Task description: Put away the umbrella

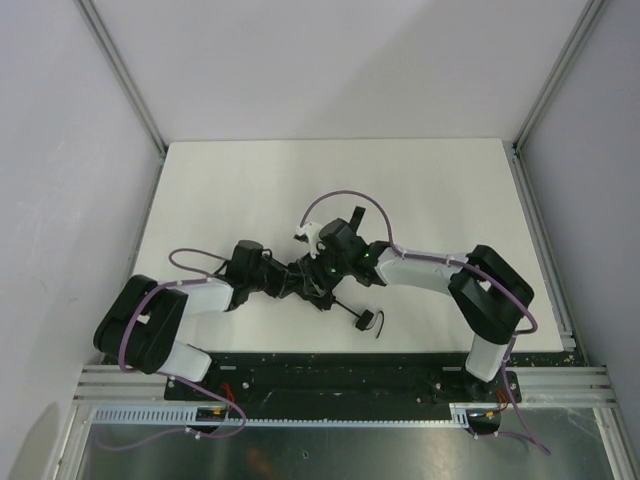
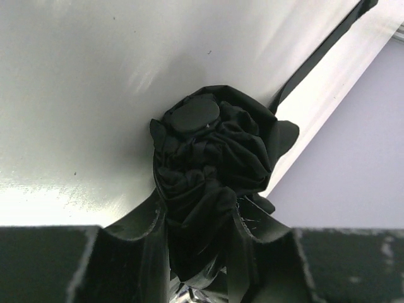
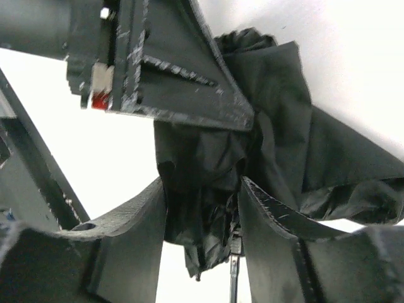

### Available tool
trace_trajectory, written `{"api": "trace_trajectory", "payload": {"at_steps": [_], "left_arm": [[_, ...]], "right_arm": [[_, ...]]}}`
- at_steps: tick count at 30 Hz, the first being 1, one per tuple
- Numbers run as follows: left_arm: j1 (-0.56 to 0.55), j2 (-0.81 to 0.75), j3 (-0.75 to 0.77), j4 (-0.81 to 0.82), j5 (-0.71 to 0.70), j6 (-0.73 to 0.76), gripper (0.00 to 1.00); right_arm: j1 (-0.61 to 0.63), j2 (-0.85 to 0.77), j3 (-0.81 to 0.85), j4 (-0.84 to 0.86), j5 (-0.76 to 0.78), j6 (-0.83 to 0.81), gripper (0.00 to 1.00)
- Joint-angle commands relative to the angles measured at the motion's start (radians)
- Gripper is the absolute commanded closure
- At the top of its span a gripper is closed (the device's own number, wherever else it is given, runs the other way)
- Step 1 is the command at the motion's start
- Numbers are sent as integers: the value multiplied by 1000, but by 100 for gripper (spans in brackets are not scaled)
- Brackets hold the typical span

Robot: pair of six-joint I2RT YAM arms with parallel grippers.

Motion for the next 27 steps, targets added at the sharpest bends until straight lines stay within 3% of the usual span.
{"api": "trace_trajectory", "payload": {"at_steps": [1, 7, 13, 18, 19, 23, 25, 26, 27], "left_arm": [[4, 17, -50, -145, -128, 38, 100], [5, 19, -46, -185, -66, -6, 100], [5, -10, -28, -258, -52, -17, 100], [1, -44, -9, -299, -58, -20, 100], [-1, -45, -5, -302, -57, -18, 100], [-1, -31, 22, -306, -56, -1, 100], [-1, -22, 42, -305, -55, 14, 99], [0, -16, 56, -304, -54, 26, 92], [1, -12, 73, -303, -54, 43, 78]], "right_arm": [[33, -68, 16, -168, 45, -21, 43], [106, -38, 24, -160, 194, -31, 24], [180, 51, 71, -161, 439, -69, 25], [196, 126, 116, -150, 581, -91, 42], [189, 137, 121, -148, 579, -91, 48], [152, 178, 127, -186, 510, -57, 89], [140, 202, 115, -209, 449, -45, 97], [135, 208, 103, -212, 415, -38, 99], [128, 210, 82, -208, 370, -30, 99]]}}
